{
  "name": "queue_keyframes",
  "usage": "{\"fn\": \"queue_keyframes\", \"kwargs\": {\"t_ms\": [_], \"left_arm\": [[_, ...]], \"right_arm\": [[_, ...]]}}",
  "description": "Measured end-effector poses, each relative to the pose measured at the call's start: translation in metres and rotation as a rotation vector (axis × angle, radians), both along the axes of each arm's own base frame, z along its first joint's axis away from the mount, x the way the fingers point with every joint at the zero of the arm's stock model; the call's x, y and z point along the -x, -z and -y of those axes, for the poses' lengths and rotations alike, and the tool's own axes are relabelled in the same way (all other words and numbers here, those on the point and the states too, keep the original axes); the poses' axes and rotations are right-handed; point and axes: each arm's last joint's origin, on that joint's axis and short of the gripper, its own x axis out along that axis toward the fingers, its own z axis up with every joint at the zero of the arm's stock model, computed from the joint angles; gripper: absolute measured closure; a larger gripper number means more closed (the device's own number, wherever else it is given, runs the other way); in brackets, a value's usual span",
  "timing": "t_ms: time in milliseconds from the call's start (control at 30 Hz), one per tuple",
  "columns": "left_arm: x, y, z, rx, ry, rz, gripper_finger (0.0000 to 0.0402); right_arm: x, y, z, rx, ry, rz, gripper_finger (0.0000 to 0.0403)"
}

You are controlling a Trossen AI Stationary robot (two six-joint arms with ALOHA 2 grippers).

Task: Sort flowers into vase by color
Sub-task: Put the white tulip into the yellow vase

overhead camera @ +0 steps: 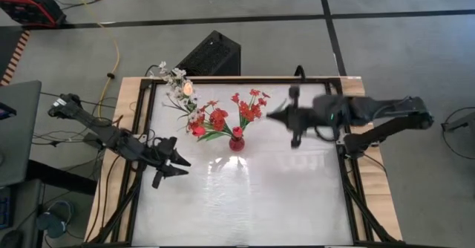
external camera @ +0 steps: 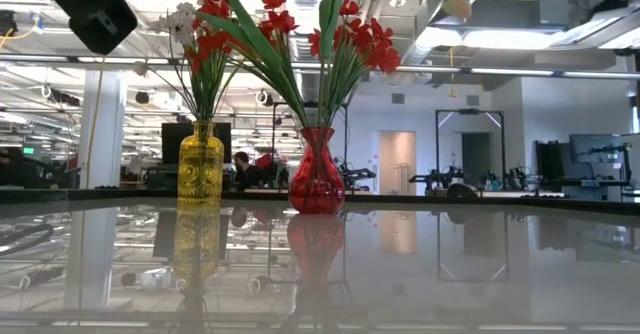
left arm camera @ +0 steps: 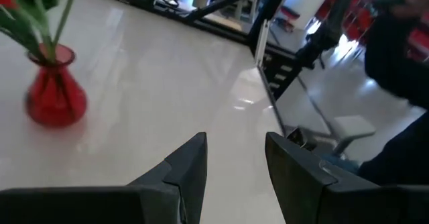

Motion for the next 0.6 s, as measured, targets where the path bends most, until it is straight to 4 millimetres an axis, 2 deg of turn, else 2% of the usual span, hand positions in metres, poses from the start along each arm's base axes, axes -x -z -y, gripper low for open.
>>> {"fn": "queue_keyframes", "kwargs": {"t_ms": [267,400,600], "left_arm": [[-0.023,0.009,0.015,0.135,0.028,-0.046,0.0262],[-0.04,0.023,0.025,0.171,0.01,-0.091,0.0262],[-0.064,0.043,0.04,0.257,0.011,-0.115,0.0262]], "right_arm": [[-0.017,0.036,-0.077,0.27,-0.116,-0.216,0.0387],[-0.022,0.059,-0.114,0.285,-0.197,-0.292,0.0387],[-0.036,0.107,-0.163,0.383,-0.317,-0.444,0.0387]]}}
